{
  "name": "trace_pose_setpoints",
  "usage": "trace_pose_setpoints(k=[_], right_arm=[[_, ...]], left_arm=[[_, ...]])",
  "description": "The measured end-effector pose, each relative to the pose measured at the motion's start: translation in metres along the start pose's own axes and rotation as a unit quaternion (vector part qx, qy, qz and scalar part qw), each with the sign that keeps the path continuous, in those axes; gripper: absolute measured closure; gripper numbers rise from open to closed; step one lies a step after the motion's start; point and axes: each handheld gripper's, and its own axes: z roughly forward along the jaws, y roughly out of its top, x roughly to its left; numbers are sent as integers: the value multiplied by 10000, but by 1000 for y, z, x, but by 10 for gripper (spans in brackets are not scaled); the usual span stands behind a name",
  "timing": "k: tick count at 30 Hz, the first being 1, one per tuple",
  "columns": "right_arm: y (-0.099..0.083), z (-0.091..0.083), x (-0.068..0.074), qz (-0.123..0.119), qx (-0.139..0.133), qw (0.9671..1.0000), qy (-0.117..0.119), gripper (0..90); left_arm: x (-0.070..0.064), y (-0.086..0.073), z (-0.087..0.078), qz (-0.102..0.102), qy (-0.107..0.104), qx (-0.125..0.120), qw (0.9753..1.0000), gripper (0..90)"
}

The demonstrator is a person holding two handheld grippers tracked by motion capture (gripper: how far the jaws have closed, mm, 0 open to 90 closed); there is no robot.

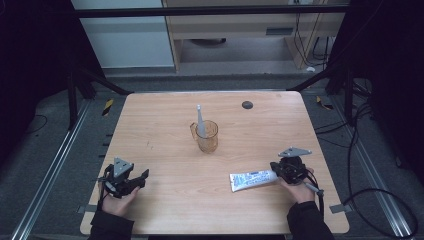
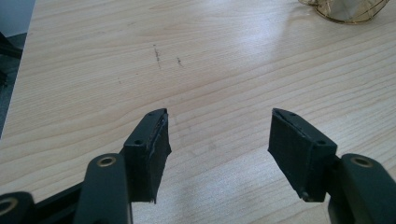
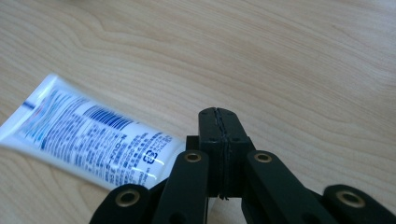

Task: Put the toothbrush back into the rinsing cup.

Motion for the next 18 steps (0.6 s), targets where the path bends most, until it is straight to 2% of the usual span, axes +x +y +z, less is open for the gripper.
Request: trace_pose_setpoints(k=[10,18], right_arm=[[-7,-10,4,-93,89,9999,23,895],[-13,-15,7,-48,117,9999,116,895]], left_arm=[[0,0,-1,-2,-4,1,10000,371],[0,0,-1,-8,1,3,10000,370]])
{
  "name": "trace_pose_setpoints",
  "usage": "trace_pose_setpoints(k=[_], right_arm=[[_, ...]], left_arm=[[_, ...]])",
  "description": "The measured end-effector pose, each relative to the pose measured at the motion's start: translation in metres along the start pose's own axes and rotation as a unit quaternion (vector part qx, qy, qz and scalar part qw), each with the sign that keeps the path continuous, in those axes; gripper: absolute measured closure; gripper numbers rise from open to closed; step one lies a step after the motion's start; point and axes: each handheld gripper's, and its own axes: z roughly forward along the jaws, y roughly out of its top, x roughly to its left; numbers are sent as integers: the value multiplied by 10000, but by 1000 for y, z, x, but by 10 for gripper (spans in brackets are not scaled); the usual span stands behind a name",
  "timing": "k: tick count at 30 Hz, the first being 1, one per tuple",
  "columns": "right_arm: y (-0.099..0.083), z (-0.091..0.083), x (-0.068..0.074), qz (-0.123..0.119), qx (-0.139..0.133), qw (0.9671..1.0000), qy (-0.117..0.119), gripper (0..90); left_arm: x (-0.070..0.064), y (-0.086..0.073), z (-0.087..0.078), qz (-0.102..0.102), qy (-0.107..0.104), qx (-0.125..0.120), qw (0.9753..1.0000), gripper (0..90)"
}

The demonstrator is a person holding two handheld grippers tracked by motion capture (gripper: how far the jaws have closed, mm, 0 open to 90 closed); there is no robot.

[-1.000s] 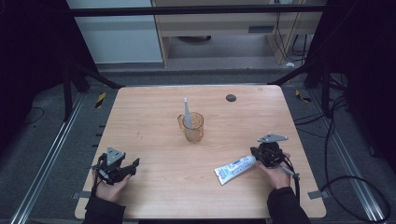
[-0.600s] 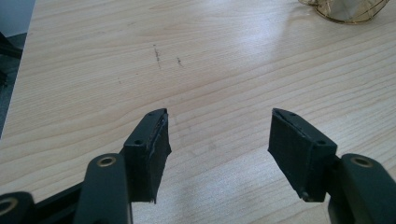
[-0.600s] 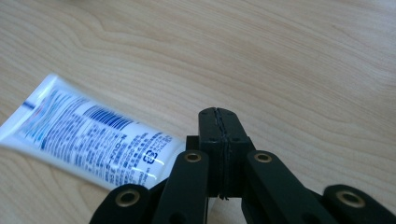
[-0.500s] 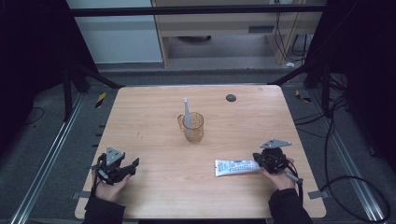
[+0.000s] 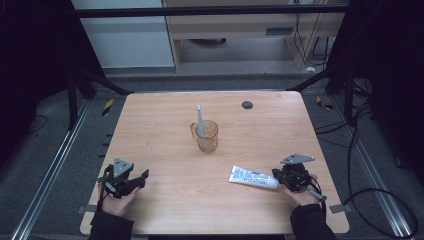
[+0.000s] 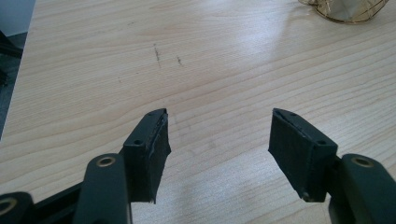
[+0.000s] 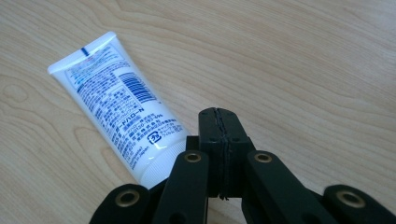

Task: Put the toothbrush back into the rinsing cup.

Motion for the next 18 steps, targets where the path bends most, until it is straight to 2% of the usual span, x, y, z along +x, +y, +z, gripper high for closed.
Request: trace_pose_setpoints(k=[18], right_arm=[[-17,-14,12,-69,32,9998,180,896]], left_arm=[[0,0,0,-5,6,2,10000,367]])
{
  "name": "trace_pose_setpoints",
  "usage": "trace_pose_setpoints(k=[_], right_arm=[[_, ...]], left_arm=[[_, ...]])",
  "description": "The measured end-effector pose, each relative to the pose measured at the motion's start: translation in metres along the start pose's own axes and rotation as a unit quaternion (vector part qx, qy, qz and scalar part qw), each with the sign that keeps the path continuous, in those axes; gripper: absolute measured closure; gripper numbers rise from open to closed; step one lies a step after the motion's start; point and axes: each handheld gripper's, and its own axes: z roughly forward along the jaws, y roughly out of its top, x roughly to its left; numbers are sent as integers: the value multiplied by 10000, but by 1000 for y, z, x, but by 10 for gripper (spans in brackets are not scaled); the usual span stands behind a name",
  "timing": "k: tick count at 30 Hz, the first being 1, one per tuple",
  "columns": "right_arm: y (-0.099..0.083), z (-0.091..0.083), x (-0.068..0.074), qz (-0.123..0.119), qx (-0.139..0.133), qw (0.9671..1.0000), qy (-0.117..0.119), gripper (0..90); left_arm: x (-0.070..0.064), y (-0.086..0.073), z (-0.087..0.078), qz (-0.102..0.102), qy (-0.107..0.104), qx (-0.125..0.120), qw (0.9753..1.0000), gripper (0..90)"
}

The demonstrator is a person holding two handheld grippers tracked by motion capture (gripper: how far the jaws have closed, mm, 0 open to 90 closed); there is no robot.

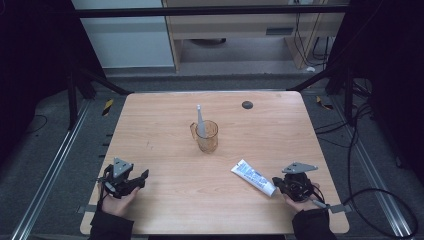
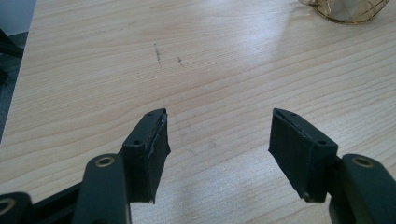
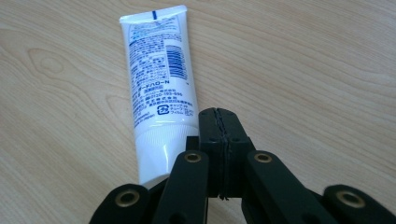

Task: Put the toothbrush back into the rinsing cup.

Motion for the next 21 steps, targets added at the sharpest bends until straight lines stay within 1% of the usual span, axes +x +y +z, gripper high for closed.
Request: trace_pose_setpoints(k=[4,7,8,9,13,19,21], right_arm=[[-2,-1,4,-14,-3,10000,43,896],[-3,-1,7,-89,39,9999,43,896],[-3,-1,8,-70,56,9999,68,896],[-3,0,8,-98,47,9999,60,896],[-3,0,9,-88,60,9999,55,892],[0,-3,6,-8,29,10000,-39,862],[1,-5,5,-45,-18,9999,-89,850]], left_arm=[[0,0,0,-9,1,2,10000,366],[0,0,0,-17,0,0,10000,365],[0,0,0,-16,0,0,10000,365],[0,0,0,-16,-2,1,10000,365],[0,0,0,-13,-5,4,10000,365],[1,0,1,-33,-24,-3,10000,365],[1,0,1,-29,-33,-3,10000,364]])
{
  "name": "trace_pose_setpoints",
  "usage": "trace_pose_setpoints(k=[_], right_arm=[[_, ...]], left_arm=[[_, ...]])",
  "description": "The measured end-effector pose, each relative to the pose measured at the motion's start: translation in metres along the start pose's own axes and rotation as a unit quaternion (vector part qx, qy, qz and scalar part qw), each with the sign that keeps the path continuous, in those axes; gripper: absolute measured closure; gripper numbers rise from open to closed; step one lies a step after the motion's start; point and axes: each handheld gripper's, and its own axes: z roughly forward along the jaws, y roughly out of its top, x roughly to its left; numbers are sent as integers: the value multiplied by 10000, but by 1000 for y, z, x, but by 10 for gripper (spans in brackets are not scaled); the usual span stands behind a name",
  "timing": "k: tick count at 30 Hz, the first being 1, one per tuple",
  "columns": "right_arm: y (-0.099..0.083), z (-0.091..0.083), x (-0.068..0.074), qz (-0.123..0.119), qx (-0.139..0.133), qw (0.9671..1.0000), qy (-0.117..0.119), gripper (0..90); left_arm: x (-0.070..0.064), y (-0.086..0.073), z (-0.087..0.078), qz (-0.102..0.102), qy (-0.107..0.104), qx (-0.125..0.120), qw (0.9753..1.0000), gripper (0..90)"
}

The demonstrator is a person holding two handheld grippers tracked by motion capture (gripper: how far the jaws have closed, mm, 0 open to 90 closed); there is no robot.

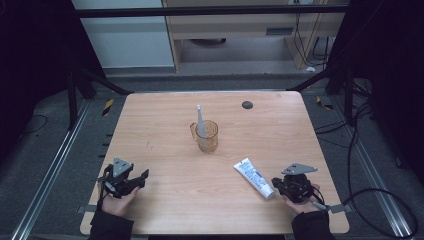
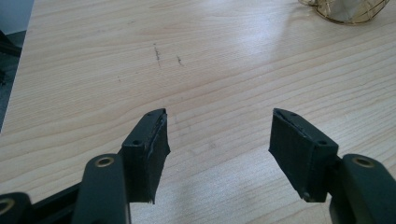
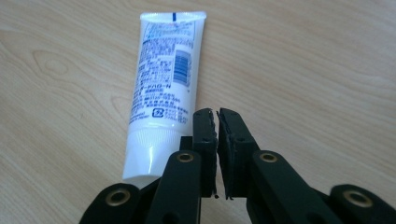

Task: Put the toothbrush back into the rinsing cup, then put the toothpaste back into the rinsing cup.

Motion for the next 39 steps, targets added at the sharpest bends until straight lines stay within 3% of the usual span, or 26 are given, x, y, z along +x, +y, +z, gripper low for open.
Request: trace_pose_setpoints(k=[7,15,18,23,31,39], right_arm=[[12,-7,-2,75,-190,9998,-74,759],[30,-9,5,-34,-220,9998,8,605],[36,-8,7,-103,-166,9998,49,488],[45,-1,10,-101,-28,9998,177,375],[60,17,20,-336,276,9987,273,313],[64,30,26,-376,606,9968,352,297]], left_arm=[[0,0,0,8,-4,-4,10000,364],[1,0,2,4,-1,16,10000,364],[1,0,2,13,-2,15,10000,364],[2,0,3,16,-2,36,10000,364],[3,1,4,-19,-8,67,10000,360],[3,1,6,-42,0,99,9999,359]])
